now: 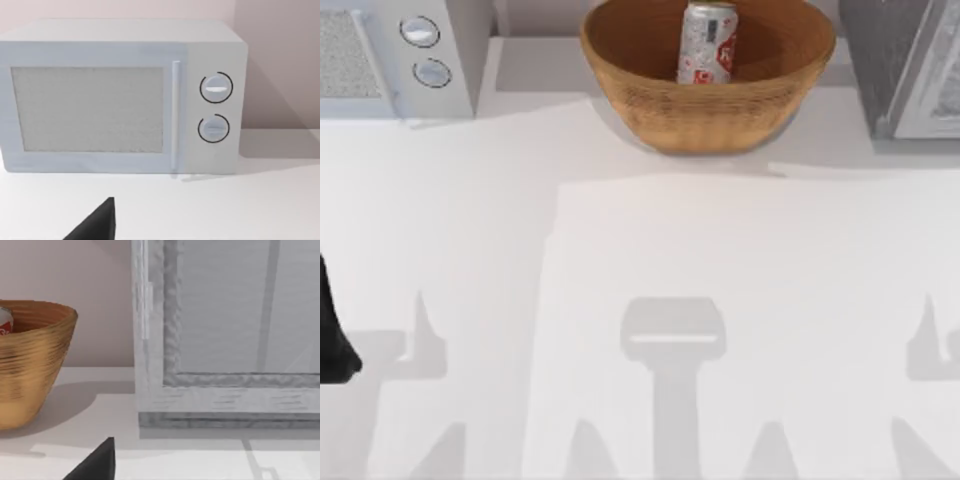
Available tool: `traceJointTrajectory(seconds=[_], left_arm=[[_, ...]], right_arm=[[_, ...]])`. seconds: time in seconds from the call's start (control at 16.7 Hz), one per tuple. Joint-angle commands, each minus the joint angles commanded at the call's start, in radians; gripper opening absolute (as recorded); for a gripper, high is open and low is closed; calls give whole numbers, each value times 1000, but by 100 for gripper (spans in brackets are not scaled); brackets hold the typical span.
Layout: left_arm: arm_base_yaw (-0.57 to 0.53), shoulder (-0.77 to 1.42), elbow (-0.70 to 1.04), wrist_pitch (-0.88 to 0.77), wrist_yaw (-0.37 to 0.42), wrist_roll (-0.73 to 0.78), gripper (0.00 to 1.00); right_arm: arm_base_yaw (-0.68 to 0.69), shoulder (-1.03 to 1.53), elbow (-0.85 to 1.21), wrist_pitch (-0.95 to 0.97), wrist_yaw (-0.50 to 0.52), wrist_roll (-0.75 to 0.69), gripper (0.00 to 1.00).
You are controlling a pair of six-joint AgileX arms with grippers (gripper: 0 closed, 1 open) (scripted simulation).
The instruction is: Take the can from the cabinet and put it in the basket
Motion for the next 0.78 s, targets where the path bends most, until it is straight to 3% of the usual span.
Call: traceJointTrajectory(seconds=[0.36,0.78], left_arm=[[0,0,0,0,0,0,100],[0,0,0,0,0,0,100]], right_arm=[[-52,70,25,66,-56,2,100],[-390,562,145,464,-391,10,100]])
